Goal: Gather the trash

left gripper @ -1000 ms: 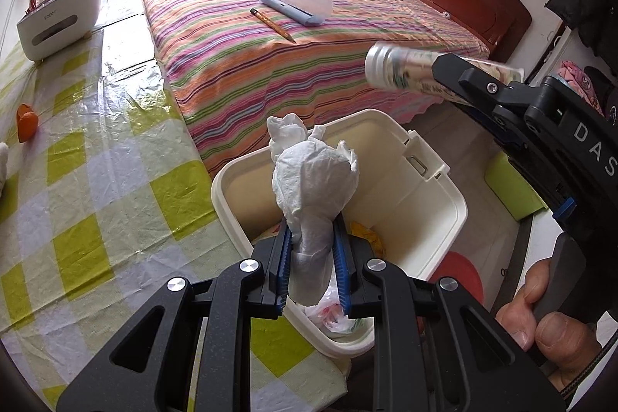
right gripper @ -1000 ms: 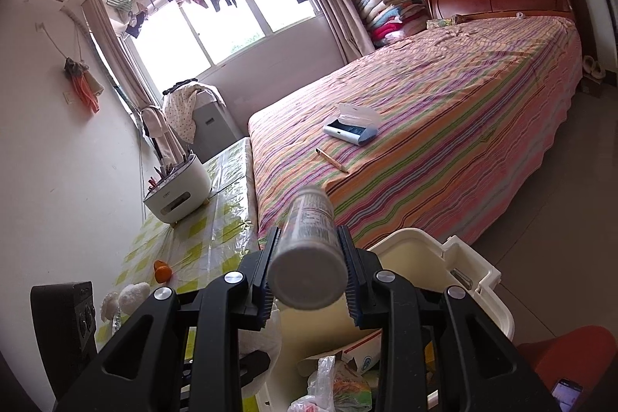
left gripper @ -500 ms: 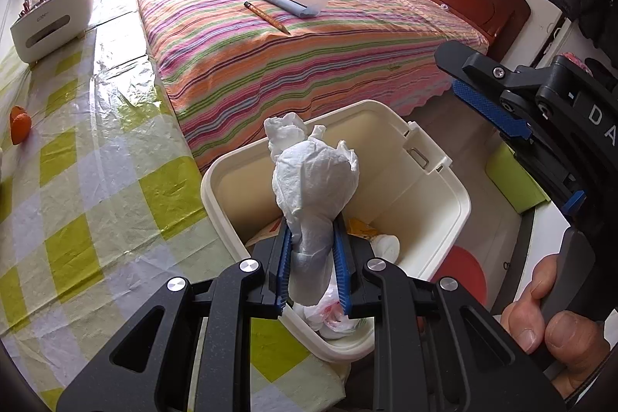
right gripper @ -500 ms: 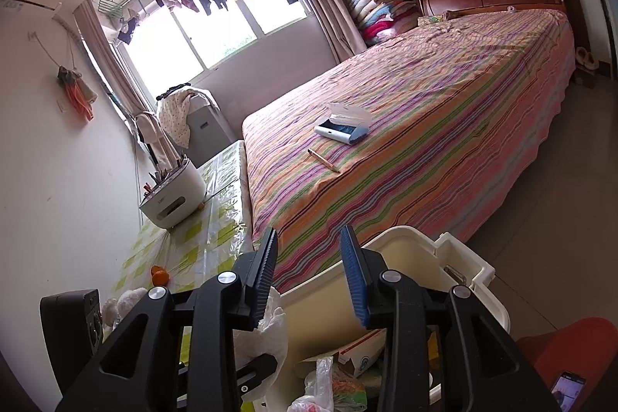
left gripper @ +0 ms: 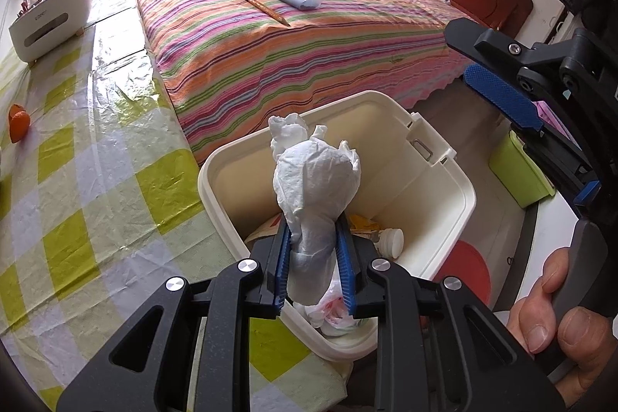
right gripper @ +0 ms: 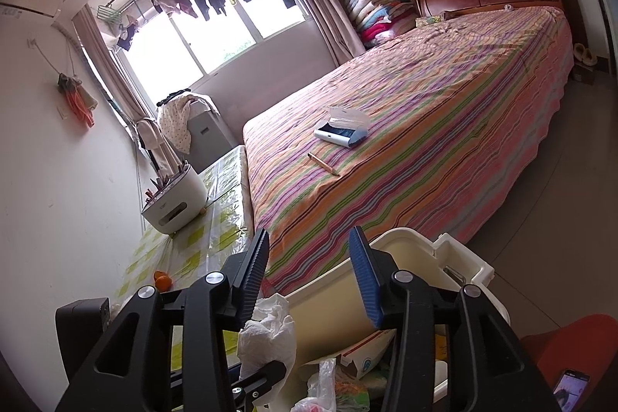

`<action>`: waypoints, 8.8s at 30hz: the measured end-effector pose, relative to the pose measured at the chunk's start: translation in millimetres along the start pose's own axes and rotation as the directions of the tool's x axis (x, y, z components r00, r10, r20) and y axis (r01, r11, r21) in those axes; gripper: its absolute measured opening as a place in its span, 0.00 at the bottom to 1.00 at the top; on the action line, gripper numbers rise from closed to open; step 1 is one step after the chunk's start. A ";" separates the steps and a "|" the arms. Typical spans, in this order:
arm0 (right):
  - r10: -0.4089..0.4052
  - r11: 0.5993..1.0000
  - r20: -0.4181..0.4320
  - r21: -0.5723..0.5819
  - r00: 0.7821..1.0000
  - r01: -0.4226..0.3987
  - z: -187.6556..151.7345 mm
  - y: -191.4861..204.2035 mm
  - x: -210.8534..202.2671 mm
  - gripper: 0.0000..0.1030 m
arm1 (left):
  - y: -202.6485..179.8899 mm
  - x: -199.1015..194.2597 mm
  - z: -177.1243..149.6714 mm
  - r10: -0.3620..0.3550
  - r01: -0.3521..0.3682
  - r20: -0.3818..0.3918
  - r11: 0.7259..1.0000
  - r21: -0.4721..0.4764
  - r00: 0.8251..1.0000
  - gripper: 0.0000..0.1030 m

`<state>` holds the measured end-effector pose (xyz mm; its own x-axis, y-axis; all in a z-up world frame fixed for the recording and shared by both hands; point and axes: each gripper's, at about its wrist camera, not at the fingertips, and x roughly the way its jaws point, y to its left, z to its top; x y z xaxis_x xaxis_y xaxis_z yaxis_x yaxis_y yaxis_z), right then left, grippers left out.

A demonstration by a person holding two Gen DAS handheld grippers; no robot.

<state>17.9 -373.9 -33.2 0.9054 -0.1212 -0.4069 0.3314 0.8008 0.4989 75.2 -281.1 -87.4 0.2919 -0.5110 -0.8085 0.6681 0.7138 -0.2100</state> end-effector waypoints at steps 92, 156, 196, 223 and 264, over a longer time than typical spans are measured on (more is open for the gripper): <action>0.300 0.786 -0.570 -0.306 0.764 -0.537 -116.1 284.7 169.8 0.58 | 410.0 -167.2 -26.0 0.517 -0.479 -0.085 0.702 -0.527 0.852 0.75; 0.375 0.801 -0.618 -0.160 0.691 -0.577 -136.4 282.0 189.1 0.44 | 352.1 -178.8 -21.8 0.485 -0.388 0.044 0.746 -0.541 0.873 0.50; 0.322 0.853 -0.449 -0.246 0.834 -0.461 -100.4 195.0 93.3 0.44 | 187.8 -180.0 -17.3 0.387 -0.318 0.192 0.896 -0.309 0.902 0.50; 0.291 0.892 -0.347 -0.240 0.892 -0.384 -71.3 139.8 61.1 0.44 | 128.2 -161.5 -2.5 0.333 -0.294 0.223 0.937 -0.190 0.916 0.50; 0.214 0.970 -0.178 -0.077 0.960 -0.231 -33.1 45.9 22.6 0.44 | 62.8 -111.7 0.8 0.207 -0.197 0.178 0.978 -0.071 0.962 0.50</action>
<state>44.8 -320.5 -44.8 0.8935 0.1596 -0.4198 0.0920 0.8499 0.5189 85.1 -179.6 -9.7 0.5407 -0.4290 -0.7236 0.5474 0.8326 -0.0845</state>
